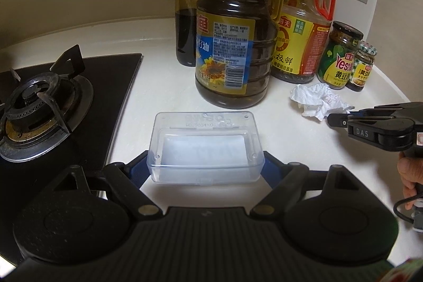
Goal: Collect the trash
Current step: 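Close the right tool on the crumpled tissue while the left tool grasps the clear plastic box, then carry the tissue and clear plastic box down over the wastebasket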
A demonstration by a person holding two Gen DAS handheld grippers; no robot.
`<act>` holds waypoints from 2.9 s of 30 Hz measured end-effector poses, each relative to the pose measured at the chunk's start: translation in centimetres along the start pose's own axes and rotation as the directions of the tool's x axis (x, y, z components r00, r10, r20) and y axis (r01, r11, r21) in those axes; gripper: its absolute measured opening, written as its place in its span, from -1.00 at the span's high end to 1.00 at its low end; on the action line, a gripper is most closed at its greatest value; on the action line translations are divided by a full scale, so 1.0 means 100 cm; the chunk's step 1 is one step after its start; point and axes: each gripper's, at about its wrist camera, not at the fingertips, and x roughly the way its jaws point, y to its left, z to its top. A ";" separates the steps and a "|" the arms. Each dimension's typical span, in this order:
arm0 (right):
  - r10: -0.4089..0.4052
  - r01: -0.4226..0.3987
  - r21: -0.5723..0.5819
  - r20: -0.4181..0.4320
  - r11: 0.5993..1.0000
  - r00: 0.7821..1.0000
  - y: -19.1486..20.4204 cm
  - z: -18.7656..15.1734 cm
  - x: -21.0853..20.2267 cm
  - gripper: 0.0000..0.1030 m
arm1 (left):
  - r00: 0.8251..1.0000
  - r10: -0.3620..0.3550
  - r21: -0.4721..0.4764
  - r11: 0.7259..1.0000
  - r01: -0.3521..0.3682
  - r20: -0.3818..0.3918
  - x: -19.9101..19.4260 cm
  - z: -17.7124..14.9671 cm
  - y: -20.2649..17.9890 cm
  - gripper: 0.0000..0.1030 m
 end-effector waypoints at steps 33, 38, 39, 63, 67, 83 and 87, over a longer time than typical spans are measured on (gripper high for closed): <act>0.059 -0.058 -0.029 0.024 0.998 0.998 0.030 0.005 -0.029 0.76 | 1.000 0.021 -0.048 0.999 -0.021 0.004 -0.026 -0.014 0.014 -0.63; 0.092 -0.091 -0.028 0.036 0.995 0.995 0.045 -0.001 -0.056 0.76 | 1.000 0.029 -0.050 0.998 -0.029 0.009 -0.043 -0.023 0.013 -0.63; 0.097 -0.096 -0.027 0.036 0.995 0.995 0.047 -0.003 -0.061 0.76 | 0.999 0.032 -0.051 0.998 -0.032 0.009 -0.047 -0.025 0.013 -0.63; 0.095 -0.096 0.042 0.027 0.994 0.995 0.061 -0.093 -0.169 0.76 | 1.000 -0.004 0.058 0.998 0.004 -0.005 -0.129 -0.075 -0.022 -0.63; 0.006 -0.008 0.095 0.021 0.995 1.000 0.068 -0.106 -0.190 0.76 | 0.995 -0.097 0.117 0.988 0.097 -0.005 -0.131 -0.080 -0.021 -0.63; -0.227 0.221 0.329 -0.021 0.918 0.974 0.134 -0.176 -0.284 0.76 | 0.938 -0.337 0.337 0.876 0.345 -0.085 -0.169 -0.117 -0.003 -0.63; -0.237 0.239 0.342 -0.049 0.909 0.970 0.133 -0.193 -0.298 0.76 | 0.928 -0.360 0.341 0.864 0.372 -0.099 -0.177 -0.127 -0.010 -0.63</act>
